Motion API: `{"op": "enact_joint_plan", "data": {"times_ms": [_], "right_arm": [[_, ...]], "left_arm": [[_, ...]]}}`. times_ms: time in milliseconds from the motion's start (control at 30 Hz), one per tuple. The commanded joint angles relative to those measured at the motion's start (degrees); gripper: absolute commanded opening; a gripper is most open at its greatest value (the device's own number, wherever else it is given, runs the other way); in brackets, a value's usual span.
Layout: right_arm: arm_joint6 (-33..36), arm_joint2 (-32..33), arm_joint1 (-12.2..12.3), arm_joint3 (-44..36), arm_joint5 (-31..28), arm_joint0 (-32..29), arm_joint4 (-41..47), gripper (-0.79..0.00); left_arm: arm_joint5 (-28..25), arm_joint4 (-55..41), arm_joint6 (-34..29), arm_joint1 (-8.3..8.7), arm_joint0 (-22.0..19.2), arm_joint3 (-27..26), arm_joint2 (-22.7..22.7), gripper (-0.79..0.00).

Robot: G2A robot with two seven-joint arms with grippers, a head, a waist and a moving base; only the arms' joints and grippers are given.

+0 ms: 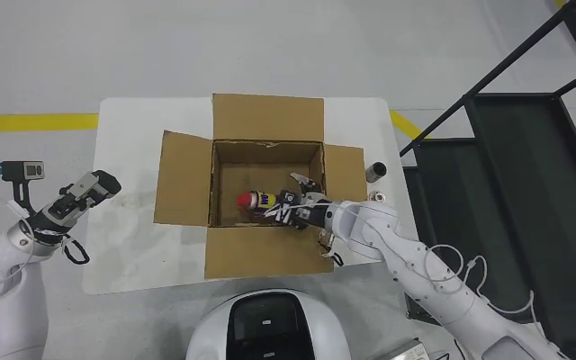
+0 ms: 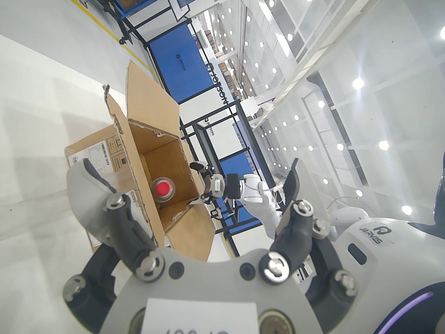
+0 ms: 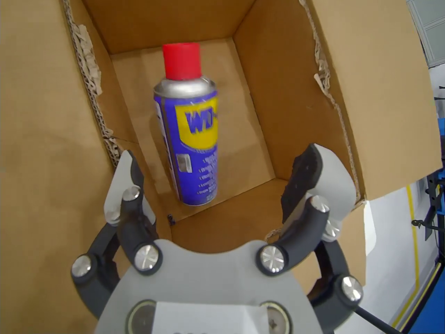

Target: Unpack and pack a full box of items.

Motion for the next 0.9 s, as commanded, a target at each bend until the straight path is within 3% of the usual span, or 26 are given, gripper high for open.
{"op": "enact_joint_plan", "data": {"times_ms": [0, 200, 433, 667, 867], "right_arm": [[-1.19, 1.54, 0.25, -1.36, -0.95, -0.88, 1.73, 0.0], [-5.44, 8.99, 1.52, -6.31, -5.01, -5.57, 8.64, 0.0], [-9.1, 23.54, 3.55, -8.12, -9.69, -13.61, 16.61, 0.0], [-14.07, 37.05, 4.71, -0.12, -10.52, -19.74, 20.45, 0.0], [-15.16, 41.78, 5.18, 8.87, -11.58, -20.72, 20.28, 0.0]], "left_arm": [[0.0, 0.0, 0.0, 0.0, 0.0, 0.0, 0.0, 0.0], [0.0, 0.0, 0.0, 0.0, 0.0, 0.0, 0.0, 0.0], [0.0, 0.0, 0.0, 0.0, 0.0, 0.0, 0.0, 0.0], [0.0, 0.0, 0.0, 0.0, 0.0, 0.0, 0.0, 0.0], [0.0, 0.0, 0.0, 0.0, 0.0, 0.0, 0.0, 0.0]]}}
